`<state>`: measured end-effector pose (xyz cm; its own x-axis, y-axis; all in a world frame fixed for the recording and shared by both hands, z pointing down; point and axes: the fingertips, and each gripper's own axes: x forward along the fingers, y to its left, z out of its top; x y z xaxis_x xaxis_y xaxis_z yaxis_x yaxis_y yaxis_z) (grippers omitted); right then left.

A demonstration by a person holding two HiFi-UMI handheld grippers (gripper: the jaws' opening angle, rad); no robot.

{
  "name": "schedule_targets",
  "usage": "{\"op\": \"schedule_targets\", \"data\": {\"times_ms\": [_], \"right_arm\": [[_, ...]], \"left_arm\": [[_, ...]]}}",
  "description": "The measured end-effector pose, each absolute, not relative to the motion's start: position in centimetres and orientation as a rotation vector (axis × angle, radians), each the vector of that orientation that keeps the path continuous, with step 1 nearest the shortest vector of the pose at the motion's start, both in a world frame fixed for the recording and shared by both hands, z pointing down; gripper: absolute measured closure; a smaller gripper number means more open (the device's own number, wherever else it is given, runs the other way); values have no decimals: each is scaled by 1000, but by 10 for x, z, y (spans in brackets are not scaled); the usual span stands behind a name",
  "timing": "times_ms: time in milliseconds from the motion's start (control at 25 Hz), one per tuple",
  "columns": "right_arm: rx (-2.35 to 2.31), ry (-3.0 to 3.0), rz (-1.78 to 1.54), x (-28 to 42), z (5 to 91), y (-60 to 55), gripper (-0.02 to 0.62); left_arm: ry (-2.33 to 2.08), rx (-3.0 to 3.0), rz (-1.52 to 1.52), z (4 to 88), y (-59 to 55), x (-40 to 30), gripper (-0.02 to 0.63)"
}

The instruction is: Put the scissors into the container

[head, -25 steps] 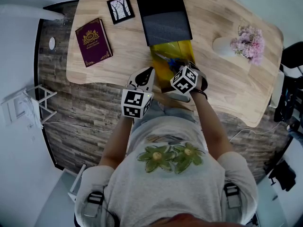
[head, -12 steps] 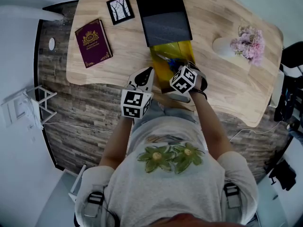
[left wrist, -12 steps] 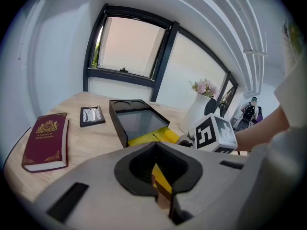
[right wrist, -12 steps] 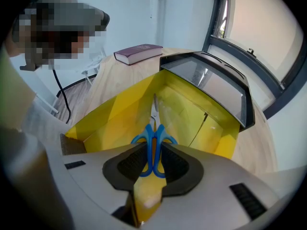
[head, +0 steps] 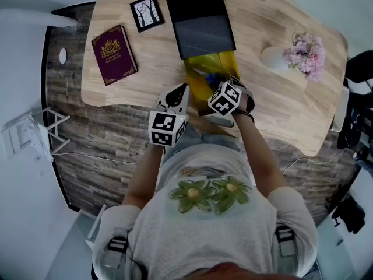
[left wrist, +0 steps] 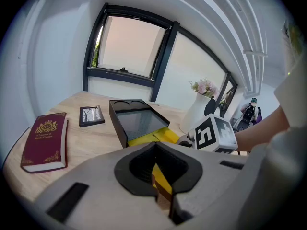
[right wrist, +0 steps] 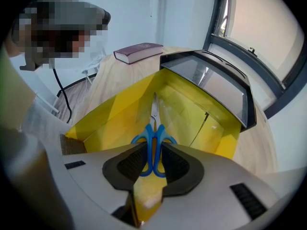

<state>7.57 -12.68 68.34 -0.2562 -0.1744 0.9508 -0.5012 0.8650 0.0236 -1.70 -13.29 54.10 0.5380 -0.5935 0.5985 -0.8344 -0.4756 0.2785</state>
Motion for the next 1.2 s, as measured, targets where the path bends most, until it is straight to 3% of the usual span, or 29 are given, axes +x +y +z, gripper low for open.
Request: {"op": "schedule_targets", "data": {"times_ms": [880,1200], "right_arm": [[553,-1877,324,74,669,-130,502],[630,-1949,360,71,642,-132,555]], "left_arm": [[-1144,2265,581,533,-139,-15,600],[-1137,2294,579,526,-139,-13,600]]}}
